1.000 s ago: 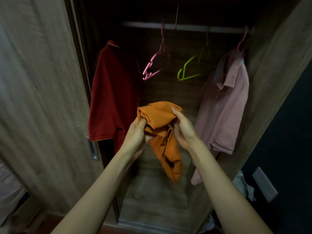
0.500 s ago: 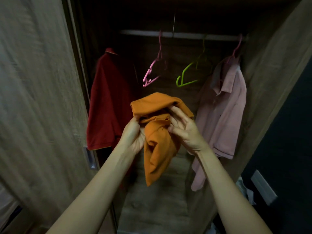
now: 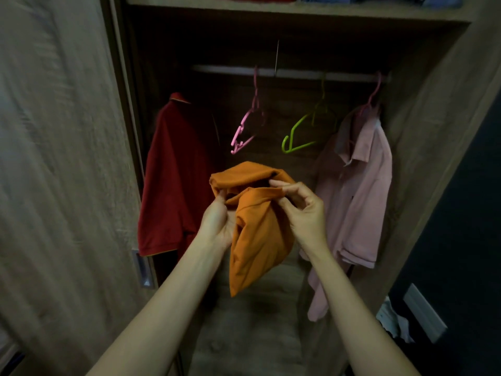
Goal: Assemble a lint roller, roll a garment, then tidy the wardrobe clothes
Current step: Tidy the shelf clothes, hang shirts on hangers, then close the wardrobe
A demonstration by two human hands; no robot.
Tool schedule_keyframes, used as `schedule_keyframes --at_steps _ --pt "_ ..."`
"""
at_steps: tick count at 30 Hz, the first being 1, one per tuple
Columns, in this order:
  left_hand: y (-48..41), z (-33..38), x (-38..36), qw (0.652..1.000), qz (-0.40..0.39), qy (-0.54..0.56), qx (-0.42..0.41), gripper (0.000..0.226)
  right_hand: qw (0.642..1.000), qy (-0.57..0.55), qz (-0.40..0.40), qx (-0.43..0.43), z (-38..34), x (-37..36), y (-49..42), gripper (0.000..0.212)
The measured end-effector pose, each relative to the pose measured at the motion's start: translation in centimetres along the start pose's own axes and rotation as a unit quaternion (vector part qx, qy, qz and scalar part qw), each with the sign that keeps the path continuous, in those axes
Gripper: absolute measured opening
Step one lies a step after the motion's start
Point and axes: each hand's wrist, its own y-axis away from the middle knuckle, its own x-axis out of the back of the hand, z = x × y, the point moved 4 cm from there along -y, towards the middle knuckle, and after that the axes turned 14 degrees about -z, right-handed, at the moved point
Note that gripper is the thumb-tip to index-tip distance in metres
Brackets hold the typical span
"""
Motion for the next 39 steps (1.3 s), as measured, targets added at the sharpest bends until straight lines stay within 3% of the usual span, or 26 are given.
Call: schedule_keyframes --at_steps 4,6,9,12,14,20,25,28,30,34,36,39 --pt "0.1 2.2 0.1 0.995 0.013 -0.077 -0.066 0.035 0.999 0.041 0.013 -0.015 -0.1 1.1 0.2 0.013" --pt "-0.1 2.9 0.5 0.982 0.022 -0.168 -0.082 0.032 0.997 0.075 0.023 -0.009 0.0 1.1 0.4 0.017" --pt "0.5 4.4 0.6 0.929 0.031 -0.352 -0.109 0.02 0.995 0.092 0.03 -0.008 0.2 1.1 0.5 0.015" --pt "0.5 5.7 1.0 0.858 0.043 -0.494 -0.133 0.026 0.996 0.075 0.04 -0.006 -0.2 0.8 0.4 0.015" --pt "0.3 6.2 1.5 0.829 0.053 -0.539 -0.139 0.03 0.996 0.073 0.048 -0.003 -0.8 0.7 0.2 0.017" --pt "0.4 5.7 2.2 0.82 0.038 -0.557 -0.131 0.018 0.993 0.076 0.07 0.051 -2.8 0.3 -0.2 0.003" --pt "2.4 4.6 -0.1 0.877 -0.049 -0.46 -0.133 0.025 0.988 0.105 0.095 0.055 -3.1 0.5 -0.7 0.001" --pt "3.2 4.1 -1.1 0.886 -0.105 -0.44 -0.107 0.031 0.987 0.117 0.097 0.056 -2.9 0.1 -0.8 0.007" --pt "3.3 3.4 -1.1 0.872 -0.138 -0.464 -0.072 0.034 0.987 0.116 0.098 0.046 -2.4 -0.3 -0.6 0.013" --pt "3.2 1.7 0.1 0.785 -0.16 -0.597 -0.029 0.047 0.985 0.131 0.113 0.018 -1.2 0.0 0.1 0.016" --pt "3.3 1.0 0.7 0.776 -0.146 -0.613 -0.037 0.046 0.983 0.139 0.121 0.01 -1.3 0.5 0.2 0.019" --pt "3.9 -0.3 0.3 0.788 -0.16 -0.594 -0.037 0.041 0.981 0.143 0.12 -0.049 -1.0 1.3 -0.3 0.01"
